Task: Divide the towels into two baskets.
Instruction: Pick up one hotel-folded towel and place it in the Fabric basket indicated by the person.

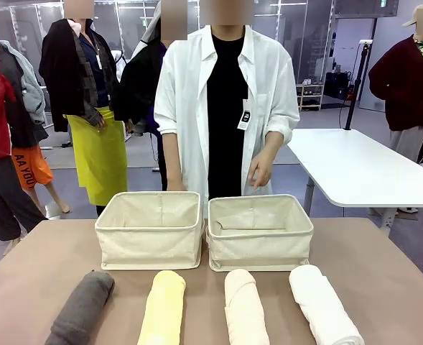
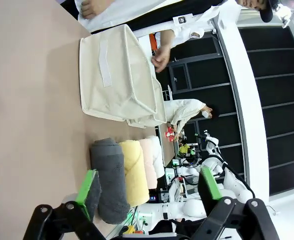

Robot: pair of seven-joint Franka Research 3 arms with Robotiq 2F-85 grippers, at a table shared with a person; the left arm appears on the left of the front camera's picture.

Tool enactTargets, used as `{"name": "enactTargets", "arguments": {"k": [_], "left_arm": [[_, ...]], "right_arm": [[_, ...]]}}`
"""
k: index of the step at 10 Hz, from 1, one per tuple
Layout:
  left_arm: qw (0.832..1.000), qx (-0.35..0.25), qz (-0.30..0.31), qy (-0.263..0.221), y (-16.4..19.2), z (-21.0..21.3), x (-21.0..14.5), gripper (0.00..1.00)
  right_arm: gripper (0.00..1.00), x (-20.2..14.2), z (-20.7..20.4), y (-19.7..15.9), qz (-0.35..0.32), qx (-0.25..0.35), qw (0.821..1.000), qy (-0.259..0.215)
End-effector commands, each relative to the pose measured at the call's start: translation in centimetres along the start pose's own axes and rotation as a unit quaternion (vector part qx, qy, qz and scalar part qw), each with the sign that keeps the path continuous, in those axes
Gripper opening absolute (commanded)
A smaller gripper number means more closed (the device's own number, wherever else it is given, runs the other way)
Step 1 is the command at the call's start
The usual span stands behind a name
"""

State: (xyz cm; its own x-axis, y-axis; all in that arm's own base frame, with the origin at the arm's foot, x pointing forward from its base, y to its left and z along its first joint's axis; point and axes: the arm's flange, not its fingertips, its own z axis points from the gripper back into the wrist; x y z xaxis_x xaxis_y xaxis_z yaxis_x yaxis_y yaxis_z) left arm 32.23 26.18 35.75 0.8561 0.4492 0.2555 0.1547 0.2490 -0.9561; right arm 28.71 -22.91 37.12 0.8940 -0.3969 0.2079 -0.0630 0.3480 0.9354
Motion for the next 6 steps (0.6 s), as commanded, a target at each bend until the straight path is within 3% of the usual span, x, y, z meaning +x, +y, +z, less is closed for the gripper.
{"name": "enactTargets", "arguments": {"k": [1, 6], "left_arm": [[1.0, -0.004, -0.001, -0.002, -0.13, 0.19, -0.09, 1.0], [1.0, -0.004, -0.001, -0.002, -0.13, 0.19, -0.09, 1.0]], "right_arm": [[1.0, 0.04, 0.1, 0.14, 0.003, 0.003, 1.0, -0.001], [1.0, 0.04, 0.1, 0.14, 0.003, 0.003, 1.0, -0.001]]}}
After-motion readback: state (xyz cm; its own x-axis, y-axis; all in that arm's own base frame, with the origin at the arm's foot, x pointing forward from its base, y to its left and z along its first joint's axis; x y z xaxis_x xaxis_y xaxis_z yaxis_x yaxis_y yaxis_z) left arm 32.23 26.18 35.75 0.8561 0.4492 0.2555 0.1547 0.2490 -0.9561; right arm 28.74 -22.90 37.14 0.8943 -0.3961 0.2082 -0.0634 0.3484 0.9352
